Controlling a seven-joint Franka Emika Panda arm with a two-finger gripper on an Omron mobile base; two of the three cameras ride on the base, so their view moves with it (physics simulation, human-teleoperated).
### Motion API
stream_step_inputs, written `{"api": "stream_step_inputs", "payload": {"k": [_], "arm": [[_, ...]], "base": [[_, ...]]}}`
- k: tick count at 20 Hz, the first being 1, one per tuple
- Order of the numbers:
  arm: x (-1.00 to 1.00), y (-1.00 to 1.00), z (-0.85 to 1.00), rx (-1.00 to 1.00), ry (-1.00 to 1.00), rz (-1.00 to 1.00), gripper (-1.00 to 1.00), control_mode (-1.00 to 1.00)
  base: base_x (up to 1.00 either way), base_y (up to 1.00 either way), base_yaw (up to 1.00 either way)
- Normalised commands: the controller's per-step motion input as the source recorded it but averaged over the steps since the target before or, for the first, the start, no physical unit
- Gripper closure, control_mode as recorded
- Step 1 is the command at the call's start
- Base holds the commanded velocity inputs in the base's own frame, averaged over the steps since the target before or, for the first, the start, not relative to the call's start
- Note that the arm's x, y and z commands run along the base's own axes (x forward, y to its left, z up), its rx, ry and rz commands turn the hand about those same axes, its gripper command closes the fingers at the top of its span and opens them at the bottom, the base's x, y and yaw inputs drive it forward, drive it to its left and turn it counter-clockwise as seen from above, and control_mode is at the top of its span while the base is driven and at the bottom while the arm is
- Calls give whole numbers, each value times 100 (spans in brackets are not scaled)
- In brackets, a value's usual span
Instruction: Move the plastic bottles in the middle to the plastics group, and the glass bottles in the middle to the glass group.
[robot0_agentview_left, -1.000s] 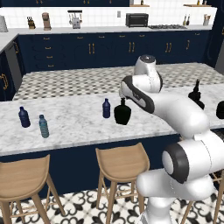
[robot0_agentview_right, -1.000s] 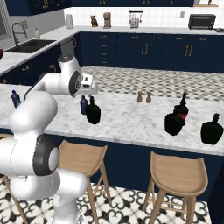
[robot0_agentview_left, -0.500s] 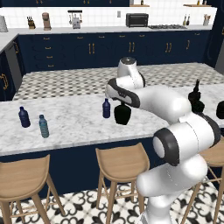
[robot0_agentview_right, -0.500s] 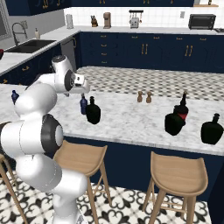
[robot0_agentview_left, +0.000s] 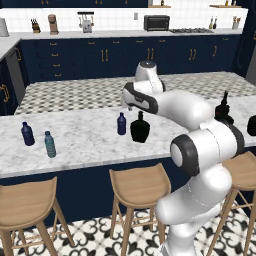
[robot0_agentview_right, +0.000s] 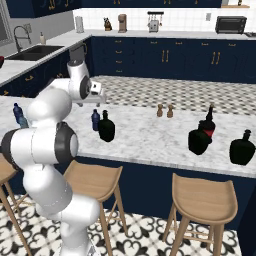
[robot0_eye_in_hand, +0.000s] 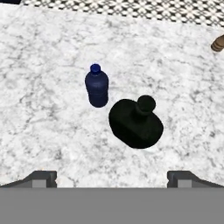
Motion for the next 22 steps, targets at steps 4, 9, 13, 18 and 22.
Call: {"api": "stream_step_inputs", "payload": {"k": [4,9,13,18,22], "arm": [[8,-32,0,2,0,1,-100,-100],[13,-8,0,1,2,0,-100,-100],[41,-4,0,0,10,5,-100,-100],[22,-5,-3,0,1,6,-100,-100],[5,-26,-8,0,1,0,-100,-100]], "base": [[0,0,0],[0,0,0],[0,0,0],[0,0,0],[0,0,0]]}}
